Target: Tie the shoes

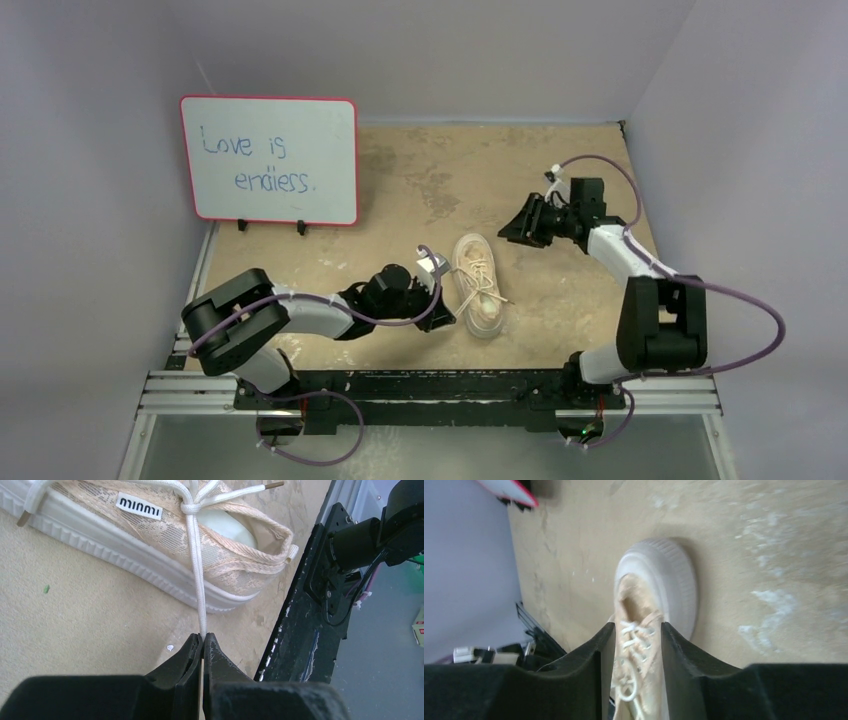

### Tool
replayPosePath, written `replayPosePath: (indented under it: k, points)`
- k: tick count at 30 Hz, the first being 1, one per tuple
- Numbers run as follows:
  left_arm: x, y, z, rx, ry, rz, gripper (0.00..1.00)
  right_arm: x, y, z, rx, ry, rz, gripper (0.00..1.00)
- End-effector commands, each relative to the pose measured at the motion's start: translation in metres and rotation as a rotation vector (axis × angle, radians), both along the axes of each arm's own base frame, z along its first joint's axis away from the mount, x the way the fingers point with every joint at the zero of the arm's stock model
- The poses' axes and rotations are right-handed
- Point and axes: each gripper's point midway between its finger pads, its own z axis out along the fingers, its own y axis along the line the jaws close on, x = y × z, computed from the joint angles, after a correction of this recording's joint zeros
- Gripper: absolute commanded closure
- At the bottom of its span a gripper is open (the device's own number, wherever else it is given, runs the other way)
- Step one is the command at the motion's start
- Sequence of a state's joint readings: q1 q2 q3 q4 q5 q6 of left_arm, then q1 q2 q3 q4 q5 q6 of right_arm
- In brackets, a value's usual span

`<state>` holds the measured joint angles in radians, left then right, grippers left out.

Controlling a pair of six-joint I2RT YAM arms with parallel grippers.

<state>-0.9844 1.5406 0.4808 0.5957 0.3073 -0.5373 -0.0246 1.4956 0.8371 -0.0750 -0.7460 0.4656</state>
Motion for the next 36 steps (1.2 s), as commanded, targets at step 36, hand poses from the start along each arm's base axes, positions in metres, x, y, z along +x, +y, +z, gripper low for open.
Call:
replayPosePath:
  k: [36]
  points:
    - [-0.001,-0.027,0.026,-0.101,-0.043,-0.066,1.0,-0.098,0.049,-0.016,-0.237,0.386,0.091,0.47]
